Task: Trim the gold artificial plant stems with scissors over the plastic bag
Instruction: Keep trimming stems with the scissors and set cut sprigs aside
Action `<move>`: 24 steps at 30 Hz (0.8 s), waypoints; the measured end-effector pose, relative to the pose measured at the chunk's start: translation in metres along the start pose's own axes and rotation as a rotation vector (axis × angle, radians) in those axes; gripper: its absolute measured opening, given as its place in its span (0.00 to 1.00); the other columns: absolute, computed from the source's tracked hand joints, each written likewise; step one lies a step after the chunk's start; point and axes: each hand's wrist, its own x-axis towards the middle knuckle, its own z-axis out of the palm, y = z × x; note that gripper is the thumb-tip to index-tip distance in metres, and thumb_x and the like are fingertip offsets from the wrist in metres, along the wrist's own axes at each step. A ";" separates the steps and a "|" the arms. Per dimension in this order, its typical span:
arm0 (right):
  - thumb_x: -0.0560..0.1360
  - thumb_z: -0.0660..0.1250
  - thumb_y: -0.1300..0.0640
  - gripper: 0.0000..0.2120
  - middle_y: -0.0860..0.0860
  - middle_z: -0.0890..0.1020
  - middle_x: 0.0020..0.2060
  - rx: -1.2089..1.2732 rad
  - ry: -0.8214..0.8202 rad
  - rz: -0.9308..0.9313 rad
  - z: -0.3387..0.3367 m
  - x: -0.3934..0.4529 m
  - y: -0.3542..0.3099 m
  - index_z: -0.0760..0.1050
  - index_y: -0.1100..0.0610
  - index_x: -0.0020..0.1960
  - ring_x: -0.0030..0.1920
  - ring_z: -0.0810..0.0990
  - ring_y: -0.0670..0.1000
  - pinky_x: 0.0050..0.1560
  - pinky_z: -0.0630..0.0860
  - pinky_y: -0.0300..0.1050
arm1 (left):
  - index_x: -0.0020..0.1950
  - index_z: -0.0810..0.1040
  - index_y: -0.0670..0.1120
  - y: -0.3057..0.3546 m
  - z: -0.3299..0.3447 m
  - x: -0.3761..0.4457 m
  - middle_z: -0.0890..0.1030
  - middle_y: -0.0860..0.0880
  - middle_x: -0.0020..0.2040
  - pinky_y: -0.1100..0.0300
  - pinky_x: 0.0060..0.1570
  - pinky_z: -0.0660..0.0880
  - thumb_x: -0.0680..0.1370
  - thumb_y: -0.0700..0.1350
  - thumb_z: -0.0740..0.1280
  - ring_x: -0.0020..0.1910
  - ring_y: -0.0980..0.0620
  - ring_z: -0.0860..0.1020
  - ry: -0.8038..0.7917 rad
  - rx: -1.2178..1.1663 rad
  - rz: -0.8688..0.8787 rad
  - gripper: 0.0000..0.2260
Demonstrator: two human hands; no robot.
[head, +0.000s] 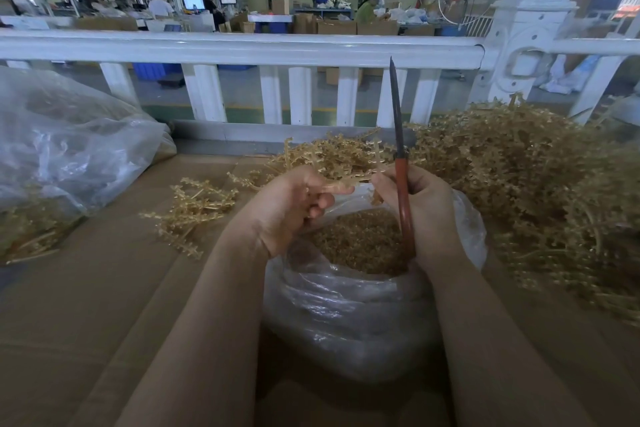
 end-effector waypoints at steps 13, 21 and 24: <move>0.75 0.75 0.57 0.04 0.54 0.83 0.36 0.019 -0.022 -0.014 0.001 -0.001 0.000 0.82 0.56 0.44 0.39 0.81 0.48 0.45 0.79 0.41 | 0.50 0.82 0.39 -0.002 0.001 0.002 0.86 0.45 0.44 0.64 0.41 0.78 0.67 0.46 0.74 0.37 0.55 0.82 0.010 -0.050 0.023 0.15; 0.66 0.75 0.41 0.17 0.46 0.82 0.33 -0.019 -0.022 -0.041 0.002 -0.004 -0.004 0.82 0.55 0.43 0.37 0.80 0.41 0.41 0.76 0.32 | 0.48 0.81 0.44 0.002 -0.002 0.006 0.86 0.49 0.40 0.65 0.35 0.79 0.66 0.43 0.74 0.39 0.54 0.85 0.229 -0.376 0.079 0.12; 0.66 0.77 0.39 0.16 0.48 0.81 0.33 -0.102 -0.067 -0.048 0.003 -0.003 -0.001 0.80 0.51 0.42 0.35 0.78 0.39 0.38 0.74 0.32 | 0.49 0.82 0.43 0.002 -0.004 0.007 0.86 0.49 0.41 0.65 0.37 0.79 0.66 0.42 0.74 0.41 0.53 0.85 0.277 -0.440 0.140 0.12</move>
